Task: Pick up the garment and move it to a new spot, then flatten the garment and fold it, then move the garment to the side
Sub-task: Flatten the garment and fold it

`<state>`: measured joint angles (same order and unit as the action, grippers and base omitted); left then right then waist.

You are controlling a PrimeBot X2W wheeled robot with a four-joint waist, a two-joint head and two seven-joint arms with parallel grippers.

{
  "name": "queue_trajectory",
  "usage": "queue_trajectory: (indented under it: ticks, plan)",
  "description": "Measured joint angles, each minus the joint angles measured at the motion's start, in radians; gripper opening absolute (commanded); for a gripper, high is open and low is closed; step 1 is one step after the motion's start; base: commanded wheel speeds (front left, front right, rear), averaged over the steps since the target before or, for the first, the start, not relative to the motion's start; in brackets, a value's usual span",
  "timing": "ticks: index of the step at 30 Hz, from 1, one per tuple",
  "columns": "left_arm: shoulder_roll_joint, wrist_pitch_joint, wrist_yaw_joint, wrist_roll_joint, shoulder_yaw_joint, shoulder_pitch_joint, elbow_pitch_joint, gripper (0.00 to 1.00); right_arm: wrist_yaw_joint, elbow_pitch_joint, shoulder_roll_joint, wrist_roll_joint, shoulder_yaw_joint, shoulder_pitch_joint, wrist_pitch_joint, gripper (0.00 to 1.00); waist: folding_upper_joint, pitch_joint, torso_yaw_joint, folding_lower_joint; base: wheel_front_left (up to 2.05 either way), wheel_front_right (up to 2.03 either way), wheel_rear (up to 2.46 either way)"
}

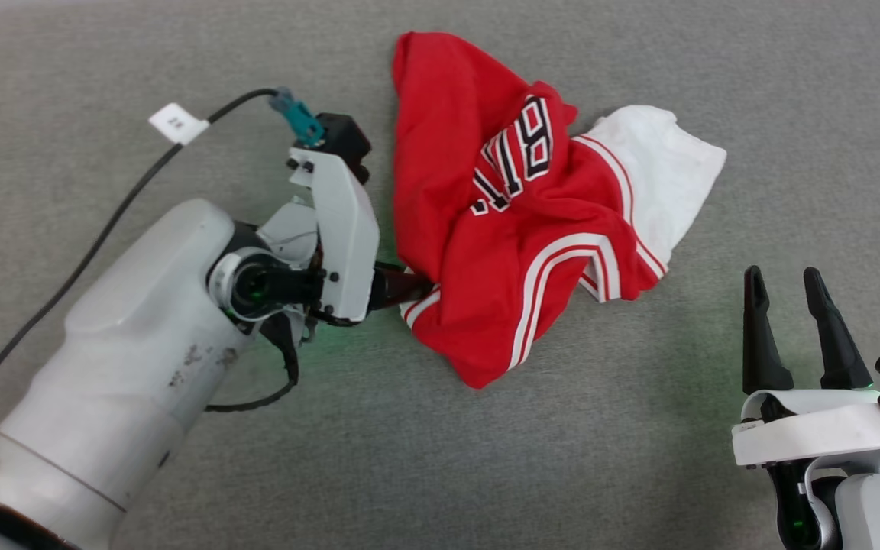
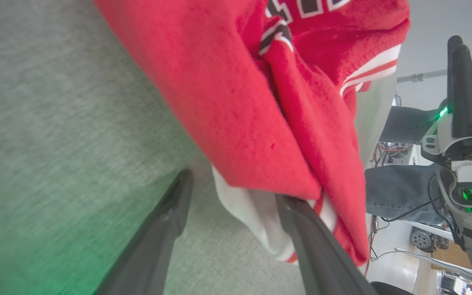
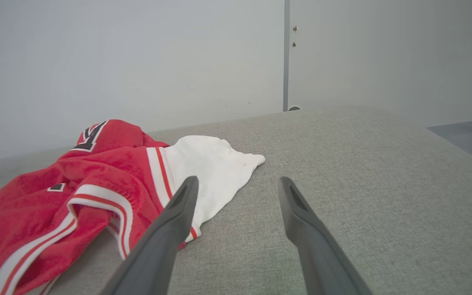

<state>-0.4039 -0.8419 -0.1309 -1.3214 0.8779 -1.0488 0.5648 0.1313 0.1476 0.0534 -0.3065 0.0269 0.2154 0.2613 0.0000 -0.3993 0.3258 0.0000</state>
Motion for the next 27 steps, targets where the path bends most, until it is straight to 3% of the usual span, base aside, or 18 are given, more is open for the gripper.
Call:
queue_trajectory:
  ticks: [6,7,8,9,10,16,27]
  plan:
    - [0.012,-0.003,0.0,0.001,0.048,-0.014,0.001,1.0,0.0,0.005,0.0,-0.012,-0.014,0.0,0.0,1.0,0.0,-0.001,0.021,0.0,0.0,0.0,0.0]
    - [0.017,-0.003,0.0,0.0,0.056,-0.013,0.002,0.88,0.0,0.005,0.0,-0.015,-0.015,0.0,0.0,1.0,0.0,0.0,0.022,0.0,0.0,0.0,0.0]
    - [0.022,-0.004,0.0,0.0,0.064,-0.013,0.004,0.47,0.0,0.005,0.0,-0.019,-0.014,0.0,0.0,1.0,0.0,0.0,0.022,0.0,0.0,0.0,0.0]
    - [0.026,-0.004,0.0,-0.005,0.069,-0.012,0.009,0.18,0.0,0.005,0.0,-0.02,-0.014,0.0,0.0,1.0,0.0,0.0,0.022,0.0,0.0,0.0,0.0]
    - [0.029,-0.004,0.0,-0.01,0.07,-0.012,0.018,0.0,0.0,0.005,0.0,-0.021,-0.013,0.0,0.0,1.0,0.0,0.001,0.021,0.0,0.0,0.0,0.0]
    - [0.03,0.02,0.0,-0.012,0.085,-0.026,0.033,0.0,0.0,0.001,-0.001,-0.019,0.017,-0.002,0.0,1.0,0.0,0.012,-0.003,0.0,0.0,0.0,0.0]
    - [-0.08,0.247,0.002,0.082,0.034,-0.162,0.05,0.0,0.0,-0.005,-0.002,0.035,0.029,-0.02,0.0,1.0,0.0,0.062,-0.11,0.0,0.0,0.0,0.0]
